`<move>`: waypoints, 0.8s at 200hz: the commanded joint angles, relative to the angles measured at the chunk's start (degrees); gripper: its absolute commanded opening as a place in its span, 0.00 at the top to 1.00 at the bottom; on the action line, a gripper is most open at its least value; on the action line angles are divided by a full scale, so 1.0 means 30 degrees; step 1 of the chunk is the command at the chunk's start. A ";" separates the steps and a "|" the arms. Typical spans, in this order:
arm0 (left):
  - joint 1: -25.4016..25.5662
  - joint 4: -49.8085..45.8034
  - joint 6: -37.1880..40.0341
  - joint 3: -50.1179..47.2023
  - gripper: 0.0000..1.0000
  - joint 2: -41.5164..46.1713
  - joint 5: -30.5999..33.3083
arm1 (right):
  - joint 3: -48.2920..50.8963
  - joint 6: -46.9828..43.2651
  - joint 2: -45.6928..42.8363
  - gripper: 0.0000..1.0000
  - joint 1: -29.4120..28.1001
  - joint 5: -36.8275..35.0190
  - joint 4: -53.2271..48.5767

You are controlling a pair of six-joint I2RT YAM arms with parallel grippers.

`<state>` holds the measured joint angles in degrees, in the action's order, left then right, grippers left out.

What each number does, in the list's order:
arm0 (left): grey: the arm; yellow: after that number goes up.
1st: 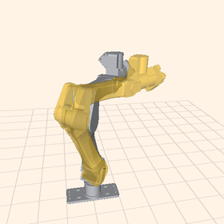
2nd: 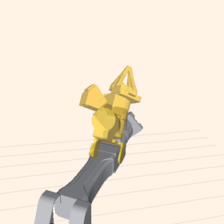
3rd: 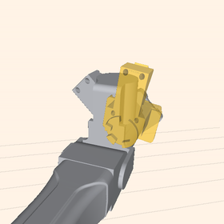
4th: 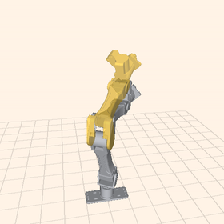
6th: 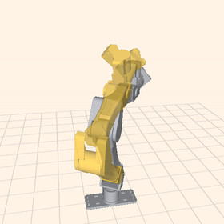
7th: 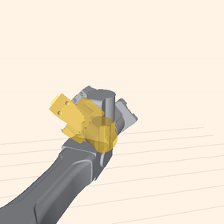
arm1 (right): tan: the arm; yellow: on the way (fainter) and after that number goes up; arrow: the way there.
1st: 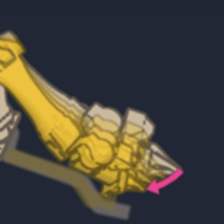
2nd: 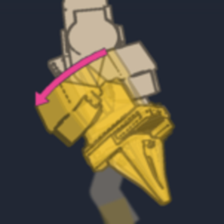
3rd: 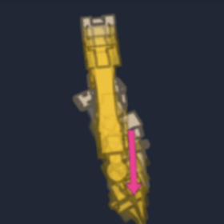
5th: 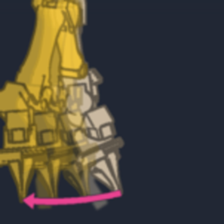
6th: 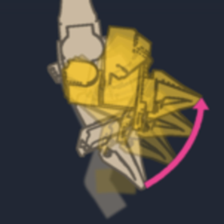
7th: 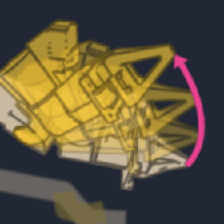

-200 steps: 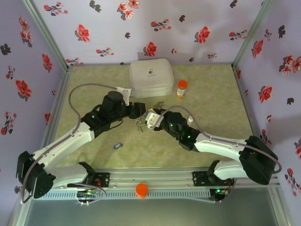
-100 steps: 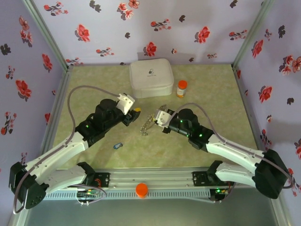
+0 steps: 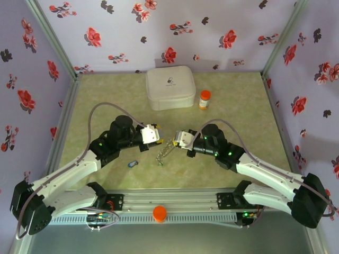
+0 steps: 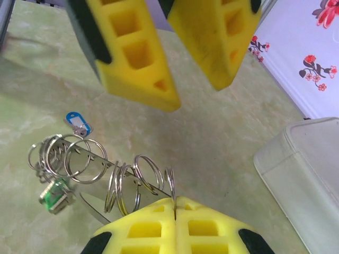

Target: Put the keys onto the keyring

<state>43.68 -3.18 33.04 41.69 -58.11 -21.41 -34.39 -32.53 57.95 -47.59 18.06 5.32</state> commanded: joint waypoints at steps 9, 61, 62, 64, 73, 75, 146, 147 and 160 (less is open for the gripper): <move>0.0148 0.0928 0.1636 -0.0313 0.67 0.0092 -0.2020 | -0.0627 -0.0053 -0.0529 1.00 0.0104 0.1106 0.0149; 0.0771 0.0523 0.1840 -0.0219 0.67 -0.0194 -0.3021 | -0.0804 -0.0011 -0.0496 1.00 0.0059 0.1587 0.0248; 0.0796 0.0498 0.1844 -0.0217 0.67 -0.0198 -0.3040 | -0.0808 -0.0018 -0.0488 1.00 0.0052 0.1591 0.0262; 0.0807 0.0480 0.1826 -0.0231 0.67 -0.0201 -0.3040 | -0.0818 -0.0001 -0.0504 1.00 0.0053 0.1602 0.0280; 0.0849 0.0417 0.1803 -0.0223 0.65 -0.0227 -0.3036 | -0.0824 0.0018 -0.0517 1.00 0.0040 0.1648 0.0251; 0.0850 0.0394 0.1816 -0.0239 0.65 -0.0230 -0.3031 | -0.0822 0.0030 -0.0519 1.00 0.0036 0.1653 0.0248; 0.0877 -0.0818 0.2536 0.0384 0.66 -0.1101 -0.2856 | -0.0770 0.0119 -0.0682 1.00 -0.0099 0.2417 0.0494; 0.0878 -0.0817 0.2530 0.0392 0.66 -0.1120 -0.2855 | -0.0762 0.0106 -0.0684 1.00 -0.0101 0.2431 0.0502; 0.0879 -0.0872 0.2625 0.0443 0.67 -0.1219 -0.2881 | -0.0743 0.0122 -0.0663 1.00 -0.0114 0.2416 0.0569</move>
<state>45.93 -3.95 39.22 41.19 -61.01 -29.19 -34.46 -32.53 57.30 -47.62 23.44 4.36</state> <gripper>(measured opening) 0.338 0.049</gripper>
